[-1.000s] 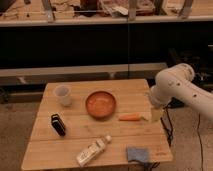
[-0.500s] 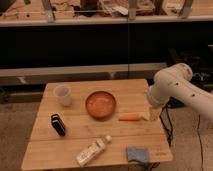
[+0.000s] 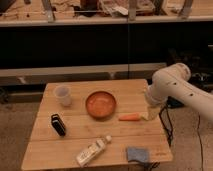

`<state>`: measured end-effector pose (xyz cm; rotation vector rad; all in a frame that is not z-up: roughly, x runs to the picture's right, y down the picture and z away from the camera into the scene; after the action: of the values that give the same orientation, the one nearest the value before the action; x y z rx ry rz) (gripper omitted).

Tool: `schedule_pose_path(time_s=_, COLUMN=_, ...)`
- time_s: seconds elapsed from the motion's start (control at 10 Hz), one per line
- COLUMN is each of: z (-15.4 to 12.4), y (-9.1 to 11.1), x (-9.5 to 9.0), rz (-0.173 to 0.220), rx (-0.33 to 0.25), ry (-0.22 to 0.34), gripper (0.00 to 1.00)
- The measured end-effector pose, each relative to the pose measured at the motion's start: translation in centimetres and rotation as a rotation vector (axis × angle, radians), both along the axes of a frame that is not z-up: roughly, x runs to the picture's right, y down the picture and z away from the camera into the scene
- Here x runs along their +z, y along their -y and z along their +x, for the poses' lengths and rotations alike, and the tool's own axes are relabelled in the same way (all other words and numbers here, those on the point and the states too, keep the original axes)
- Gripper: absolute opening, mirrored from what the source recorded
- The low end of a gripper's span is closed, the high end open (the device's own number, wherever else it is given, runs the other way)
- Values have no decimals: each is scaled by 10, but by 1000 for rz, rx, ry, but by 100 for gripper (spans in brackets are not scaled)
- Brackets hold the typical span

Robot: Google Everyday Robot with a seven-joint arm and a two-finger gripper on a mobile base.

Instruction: Knock the eraser over

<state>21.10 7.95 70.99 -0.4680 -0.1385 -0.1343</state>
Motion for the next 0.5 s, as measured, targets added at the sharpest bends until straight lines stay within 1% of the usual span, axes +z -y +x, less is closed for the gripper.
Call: schedule_pose_path(time_s=0.5, z=-12, y=4, x=4, rz=11, rx=-18, ry=27, gripper=80)
